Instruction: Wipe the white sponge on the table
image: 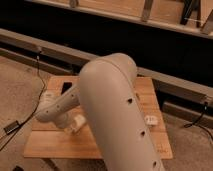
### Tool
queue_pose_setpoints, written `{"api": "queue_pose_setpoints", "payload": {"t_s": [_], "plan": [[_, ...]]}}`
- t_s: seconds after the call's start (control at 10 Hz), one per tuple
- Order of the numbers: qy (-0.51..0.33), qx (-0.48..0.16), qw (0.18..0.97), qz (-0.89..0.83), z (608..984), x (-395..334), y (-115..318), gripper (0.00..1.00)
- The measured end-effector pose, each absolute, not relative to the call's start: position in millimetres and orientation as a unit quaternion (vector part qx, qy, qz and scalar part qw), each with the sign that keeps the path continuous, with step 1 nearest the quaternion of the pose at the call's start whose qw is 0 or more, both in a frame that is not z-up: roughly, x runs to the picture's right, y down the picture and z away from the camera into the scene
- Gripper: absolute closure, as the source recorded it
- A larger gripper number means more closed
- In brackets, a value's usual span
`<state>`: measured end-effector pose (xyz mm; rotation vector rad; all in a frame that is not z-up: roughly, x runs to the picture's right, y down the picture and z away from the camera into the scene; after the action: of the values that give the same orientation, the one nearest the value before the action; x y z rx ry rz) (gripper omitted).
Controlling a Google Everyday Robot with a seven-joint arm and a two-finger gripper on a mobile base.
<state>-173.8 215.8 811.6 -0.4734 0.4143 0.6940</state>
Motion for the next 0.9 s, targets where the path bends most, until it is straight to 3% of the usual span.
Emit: {"api": "queue_pose_setpoints", "payload": {"t_s": [0.5,0.9], "plan": [[0.219,-0.201,0.885,0.359,839,-148,188,1.00],[0.211,-0.186,0.893,0.352,868,-166,166,1.00]]}}
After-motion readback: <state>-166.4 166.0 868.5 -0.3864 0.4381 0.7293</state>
